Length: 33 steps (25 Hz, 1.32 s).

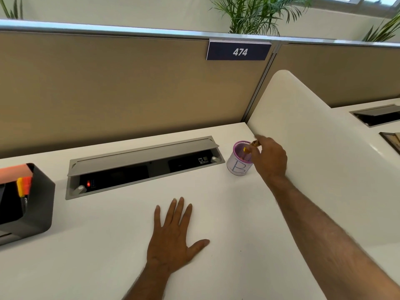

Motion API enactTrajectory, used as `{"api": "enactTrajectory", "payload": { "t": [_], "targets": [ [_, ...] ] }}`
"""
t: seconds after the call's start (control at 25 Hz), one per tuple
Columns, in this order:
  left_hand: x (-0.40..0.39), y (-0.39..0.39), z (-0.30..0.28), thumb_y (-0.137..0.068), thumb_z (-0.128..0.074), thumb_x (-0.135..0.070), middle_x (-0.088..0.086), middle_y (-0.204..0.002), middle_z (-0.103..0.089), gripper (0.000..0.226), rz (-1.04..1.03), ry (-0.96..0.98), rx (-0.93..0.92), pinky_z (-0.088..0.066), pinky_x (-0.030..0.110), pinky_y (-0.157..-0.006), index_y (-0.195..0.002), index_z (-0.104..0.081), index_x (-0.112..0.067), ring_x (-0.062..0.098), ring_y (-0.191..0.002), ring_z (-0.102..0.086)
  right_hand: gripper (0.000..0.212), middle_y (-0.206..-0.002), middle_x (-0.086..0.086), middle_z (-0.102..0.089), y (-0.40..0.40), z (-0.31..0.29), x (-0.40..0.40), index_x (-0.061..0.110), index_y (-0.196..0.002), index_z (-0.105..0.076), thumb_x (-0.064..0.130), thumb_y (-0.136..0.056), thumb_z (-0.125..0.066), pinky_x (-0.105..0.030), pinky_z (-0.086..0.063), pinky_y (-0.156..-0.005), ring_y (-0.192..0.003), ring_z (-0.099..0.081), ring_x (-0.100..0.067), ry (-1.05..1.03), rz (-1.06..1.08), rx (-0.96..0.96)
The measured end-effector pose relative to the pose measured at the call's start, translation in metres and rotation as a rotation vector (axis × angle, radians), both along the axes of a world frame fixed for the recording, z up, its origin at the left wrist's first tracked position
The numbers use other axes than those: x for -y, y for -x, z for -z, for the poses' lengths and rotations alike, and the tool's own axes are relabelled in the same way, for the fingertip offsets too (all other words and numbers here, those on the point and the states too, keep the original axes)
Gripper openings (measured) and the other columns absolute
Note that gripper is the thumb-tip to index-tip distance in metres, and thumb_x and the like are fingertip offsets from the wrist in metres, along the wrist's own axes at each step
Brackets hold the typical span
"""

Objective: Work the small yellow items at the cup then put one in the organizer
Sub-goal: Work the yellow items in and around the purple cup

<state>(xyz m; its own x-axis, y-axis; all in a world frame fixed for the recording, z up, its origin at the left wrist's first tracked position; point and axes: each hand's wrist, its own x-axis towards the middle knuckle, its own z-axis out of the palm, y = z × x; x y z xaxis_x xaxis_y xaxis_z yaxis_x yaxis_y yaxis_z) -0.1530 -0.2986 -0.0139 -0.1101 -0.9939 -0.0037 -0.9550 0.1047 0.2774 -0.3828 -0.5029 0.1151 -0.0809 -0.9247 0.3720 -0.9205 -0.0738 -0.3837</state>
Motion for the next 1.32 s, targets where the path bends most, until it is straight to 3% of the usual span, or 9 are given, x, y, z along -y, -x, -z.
{"api": "enactTrajectory", "payload": {
  "t": [0.08,0.24,0.4,0.52,0.76,0.92,1.0,1.12,1.32],
  "targets": [
    [0.0,0.0,0.0,-0.08,-0.03,-0.086,0.007,-0.162,-0.019,0.097,0.001,0.002,-0.004,-0.01,0.064,-0.116,-0.152,-0.026,-0.019,0.024,-0.15,-0.012,0.069,-0.089,0.005,-0.065,-0.002,0.0,-0.001,0.022,-0.144,-0.034,0.025,-0.085,-0.07,-0.032,-0.043,-0.068,-0.073,-0.055,-0.022,0.053,0.035,0.113],
    [0.0,0.0,0.0,-0.08,-0.03,-0.086,0.006,-0.163,-0.018,0.098,-0.002,0.004,-0.007,-0.01,0.064,-0.116,-0.152,-0.025,-0.02,0.023,-0.15,-0.01,0.033,-0.1,-0.008,-0.074,0.001,0.003,-0.001,0.013,-0.118,-0.063,0.025,-0.087,-0.067,-0.032,-0.045,-0.071,-0.088,-0.067,-0.032,0.008,-0.027,0.011],
    [0.0,0.0,0.0,-0.081,-0.029,-0.086,0.007,-0.162,-0.018,0.097,-0.002,0.008,-0.009,-0.011,0.064,-0.116,-0.152,-0.025,-0.02,0.023,-0.15,-0.01,0.061,-0.091,0.004,-0.066,-0.002,0.001,-0.001,0.021,-0.139,-0.041,0.024,-0.085,-0.07,-0.033,-0.046,-0.07,-0.074,-0.058,-0.021,0.093,0.014,0.143],
    [0.0,0.0,0.0,-0.08,-0.028,-0.086,0.006,-0.163,-0.017,0.098,-0.008,0.009,-0.001,-0.01,0.064,-0.117,-0.152,-0.024,-0.02,0.023,-0.151,-0.009,0.034,-0.099,-0.007,-0.072,-0.003,0.002,0.001,0.016,-0.121,-0.06,0.022,-0.088,-0.065,-0.037,-0.049,-0.072,-0.083,-0.066,-0.032,0.054,-0.024,0.006],
    [0.0,0.001,0.003,-0.08,-0.031,-0.086,0.007,-0.162,-0.019,0.098,-0.01,0.036,-0.005,-0.013,0.064,-0.116,-0.152,-0.026,-0.019,0.024,-0.15,-0.012,0.026,-0.101,-0.011,-0.074,0.0,0.004,0.001,0.013,-0.11,-0.069,0.026,-0.087,-0.067,-0.031,-0.045,-0.07,-0.088,-0.067,-0.034,0.076,-0.017,0.023],
    [0.004,0.004,0.003,-0.08,-0.03,-0.086,0.004,-0.16,-0.027,0.097,-0.068,0.039,-0.051,-0.008,0.059,-0.117,-0.151,-0.026,-0.02,0.021,-0.149,-0.017,0.031,-0.089,-0.006,-0.076,0.003,-0.001,-0.001,0.015,-0.102,-0.071,0.033,-0.078,-0.079,-0.036,-0.055,-0.078,-0.082,-0.07,-0.023,0.112,0.16,0.582],
    [0.017,0.013,-0.006,-0.081,-0.033,-0.083,0.001,-0.156,-0.036,0.091,-0.144,0.081,-0.194,-0.009,0.053,-0.117,-0.149,-0.028,-0.024,0.019,-0.146,-0.025,0.022,-0.082,-0.006,-0.073,0.003,-0.007,-0.004,0.016,-0.088,-0.073,0.035,-0.077,-0.079,-0.035,-0.056,-0.058,-0.059,-0.064,-0.017,-0.012,0.247,1.006],
    [0.057,0.04,-0.045,-0.079,-0.049,-0.075,-0.002,-0.148,-0.048,0.082,-0.236,0.106,-0.571,-0.026,0.044,-0.113,-0.144,-0.038,-0.027,0.018,-0.137,-0.038,0.016,-0.071,-0.004,-0.063,-0.003,-0.015,-0.022,0.017,-0.078,-0.066,0.029,-0.084,-0.075,-0.018,-0.03,-0.033,-0.04,-0.038,-0.007,-0.419,0.281,1.578],
    [0.114,0.094,-0.111,-0.08,-0.075,-0.042,-0.005,-0.128,-0.063,0.058,-0.105,0.233,-1.035,-0.045,0.03,-0.097,-0.132,-0.055,-0.028,0.014,-0.119,-0.054,0.023,-0.072,-0.003,-0.068,-0.013,-0.012,-0.055,0.007,-0.093,-0.066,0.03,-0.092,-0.064,-0.013,-0.028,-0.028,-0.035,-0.042,-0.003,-0.801,0.047,1.926]
  ]
}}
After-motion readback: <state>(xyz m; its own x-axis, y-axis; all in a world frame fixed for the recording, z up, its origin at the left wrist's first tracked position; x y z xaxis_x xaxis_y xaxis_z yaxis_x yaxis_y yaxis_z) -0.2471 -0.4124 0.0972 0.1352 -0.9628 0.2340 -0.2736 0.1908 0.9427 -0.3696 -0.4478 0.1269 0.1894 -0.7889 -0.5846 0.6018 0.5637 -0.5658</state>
